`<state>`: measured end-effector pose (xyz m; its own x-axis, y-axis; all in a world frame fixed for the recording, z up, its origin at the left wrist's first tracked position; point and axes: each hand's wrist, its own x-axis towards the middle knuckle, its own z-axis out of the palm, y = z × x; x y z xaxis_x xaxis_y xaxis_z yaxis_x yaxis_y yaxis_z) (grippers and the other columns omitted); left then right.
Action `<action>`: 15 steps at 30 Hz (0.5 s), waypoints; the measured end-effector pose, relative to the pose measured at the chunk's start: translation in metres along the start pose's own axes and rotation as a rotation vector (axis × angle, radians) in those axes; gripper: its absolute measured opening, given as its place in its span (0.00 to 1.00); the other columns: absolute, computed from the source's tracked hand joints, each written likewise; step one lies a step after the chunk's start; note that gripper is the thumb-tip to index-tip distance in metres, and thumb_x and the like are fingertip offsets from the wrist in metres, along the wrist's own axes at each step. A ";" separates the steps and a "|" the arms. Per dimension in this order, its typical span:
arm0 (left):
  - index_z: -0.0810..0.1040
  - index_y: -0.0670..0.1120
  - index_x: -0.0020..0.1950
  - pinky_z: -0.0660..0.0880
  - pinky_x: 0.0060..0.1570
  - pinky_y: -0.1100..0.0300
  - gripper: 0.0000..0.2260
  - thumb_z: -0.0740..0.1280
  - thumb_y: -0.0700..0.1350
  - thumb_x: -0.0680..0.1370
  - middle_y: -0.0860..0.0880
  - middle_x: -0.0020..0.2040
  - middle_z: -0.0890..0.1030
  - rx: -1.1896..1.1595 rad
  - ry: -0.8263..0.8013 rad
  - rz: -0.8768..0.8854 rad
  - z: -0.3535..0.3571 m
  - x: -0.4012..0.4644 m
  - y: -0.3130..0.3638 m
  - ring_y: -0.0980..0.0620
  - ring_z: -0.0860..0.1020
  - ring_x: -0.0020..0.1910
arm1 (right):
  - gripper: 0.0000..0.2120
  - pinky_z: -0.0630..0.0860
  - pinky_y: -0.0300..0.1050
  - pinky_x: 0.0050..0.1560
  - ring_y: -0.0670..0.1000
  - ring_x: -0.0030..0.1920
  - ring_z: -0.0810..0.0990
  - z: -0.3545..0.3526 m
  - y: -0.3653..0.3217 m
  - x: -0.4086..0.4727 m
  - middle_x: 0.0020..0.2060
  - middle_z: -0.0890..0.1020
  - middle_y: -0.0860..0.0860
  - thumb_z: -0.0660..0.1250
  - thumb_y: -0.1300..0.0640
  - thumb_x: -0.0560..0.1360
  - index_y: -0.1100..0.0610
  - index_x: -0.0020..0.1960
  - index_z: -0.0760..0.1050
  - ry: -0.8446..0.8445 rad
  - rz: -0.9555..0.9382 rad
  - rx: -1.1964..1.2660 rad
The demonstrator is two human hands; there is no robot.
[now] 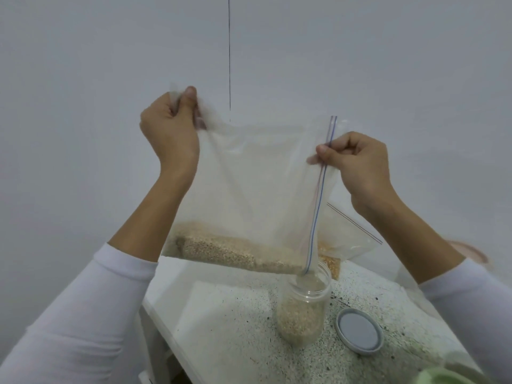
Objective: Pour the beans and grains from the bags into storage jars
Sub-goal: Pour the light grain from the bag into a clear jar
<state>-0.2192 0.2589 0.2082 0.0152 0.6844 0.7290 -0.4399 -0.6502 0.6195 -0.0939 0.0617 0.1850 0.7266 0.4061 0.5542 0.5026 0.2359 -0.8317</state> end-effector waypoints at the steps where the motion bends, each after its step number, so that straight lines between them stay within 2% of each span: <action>1: 0.67 0.49 0.26 0.73 0.30 0.58 0.20 0.67 0.43 0.77 0.59 0.22 0.72 0.002 -0.009 0.007 0.000 -0.001 0.001 0.53 0.77 0.27 | 0.11 0.77 0.40 0.43 0.48 0.35 0.84 0.000 0.000 0.000 0.28 0.83 0.51 0.70 0.68 0.72 0.59 0.34 0.73 -0.015 -0.001 0.008; 3: 0.70 0.45 0.28 0.76 0.32 0.55 0.17 0.68 0.43 0.77 0.57 0.23 0.76 -0.027 -0.037 0.027 0.002 -0.003 0.002 0.49 0.81 0.30 | 0.12 0.79 0.39 0.42 0.48 0.34 0.84 0.001 -0.001 -0.002 0.28 0.82 0.52 0.70 0.69 0.72 0.59 0.34 0.72 -0.063 0.002 0.020; 4: 0.69 0.45 0.28 0.75 0.31 0.54 0.18 0.68 0.43 0.77 0.57 0.22 0.74 -0.019 -0.017 0.040 0.002 -0.003 0.003 0.50 0.81 0.30 | 0.12 0.79 0.39 0.42 0.48 0.34 0.84 0.001 -0.002 -0.002 0.29 0.82 0.53 0.70 0.69 0.72 0.59 0.34 0.72 -0.059 -0.010 0.023; 6: 0.62 0.50 0.26 0.69 0.27 0.58 0.22 0.68 0.43 0.77 0.59 0.21 0.66 0.024 0.036 0.060 -0.001 0.002 0.003 0.58 0.72 0.25 | 0.11 0.78 0.37 0.42 0.49 0.35 0.84 0.001 -0.003 -0.001 0.29 0.82 0.53 0.70 0.68 0.72 0.59 0.34 0.72 -0.005 -0.049 0.028; 7: 0.61 0.51 0.25 0.67 0.27 0.60 0.23 0.68 0.43 0.76 0.60 0.21 0.65 0.032 0.026 0.068 -0.001 0.005 0.004 0.58 0.70 0.23 | 0.11 0.78 0.37 0.42 0.49 0.35 0.84 0.001 -0.003 0.000 0.28 0.82 0.52 0.70 0.68 0.72 0.59 0.34 0.72 0.009 -0.058 0.030; 8: 0.61 0.51 0.25 0.69 0.27 0.56 0.23 0.68 0.44 0.76 0.59 0.22 0.67 0.034 0.009 0.074 -0.002 0.009 0.003 0.53 0.72 0.24 | 0.11 0.78 0.37 0.42 0.48 0.35 0.84 0.002 -0.004 0.001 0.29 0.82 0.53 0.70 0.68 0.72 0.59 0.35 0.72 -0.001 -0.055 0.023; 10: 0.64 0.52 0.24 0.75 0.30 0.45 0.21 0.69 0.47 0.74 0.51 0.25 0.71 0.009 -0.011 0.078 -0.002 0.013 0.002 0.37 0.78 0.31 | 0.10 0.78 0.37 0.42 0.47 0.34 0.84 0.006 -0.004 0.001 0.32 0.82 0.58 0.70 0.68 0.73 0.61 0.36 0.72 -0.036 -0.037 -0.003; 11: 0.64 0.52 0.24 0.75 0.30 0.45 0.22 0.69 0.47 0.74 0.52 0.25 0.70 0.008 0.007 0.065 -0.003 0.015 0.000 0.36 0.77 0.30 | 0.09 0.78 0.37 0.41 0.47 0.34 0.84 0.007 -0.004 0.001 0.34 0.82 0.60 0.70 0.68 0.72 0.61 0.36 0.72 -0.028 -0.039 -0.002; 13: 0.62 0.51 0.24 0.69 0.28 0.51 0.23 0.69 0.47 0.75 0.57 0.23 0.67 0.027 0.016 0.064 -0.006 0.017 -0.002 0.44 0.71 0.25 | 0.10 0.78 0.37 0.41 0.48 0.35 0.84 0.009 -0.003 0.001 0.34 0.82 0.60 0.70 0.68 0.72 0.60 0.35 0.72 0.012 -0.052 0.022; 14: 0.62 0.49 0.25 0.68 0.28 0.51 0.22 0.69 0.46 0.75 0.55 0.24 0.67 0.031 0.003 0.067 -0.007 0.018 -0.003 0.43 0.70 0.25 | 0.11 0.78 0.37 0.41 0.48 0.34 0.84 0.010 -0.001 0.000 0.33 0.82 0.58 0.70 0.69 0.72 0.60 0.35 0.72 0.010 -0.051 0.028; 15: 0.64 0.47 0.25 0.70 0.29 0.48 0.21 0.69 0.47 0.75 0.51 0.25 0.69 0.011 -0.011 0.074 -0.007 0.019 -0.004 0.38 0.73 0.28 | 0.11 0.78 0.37 0.41 0.48 0.34 0.84 0.011 0.000 -0.001 0.31 0.83 0.56 0.70 0.69 0.72 0.60 0.35 0.72 -0.008 -0.046 0.026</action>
<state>-0.2233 0.2768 0.2171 -0.0075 0.6307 0.7760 -0.4304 -0.7025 0.5668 -0.0999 0.0705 0.1843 0.6992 0.4015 0.5915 0.5229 0.2768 -0.8062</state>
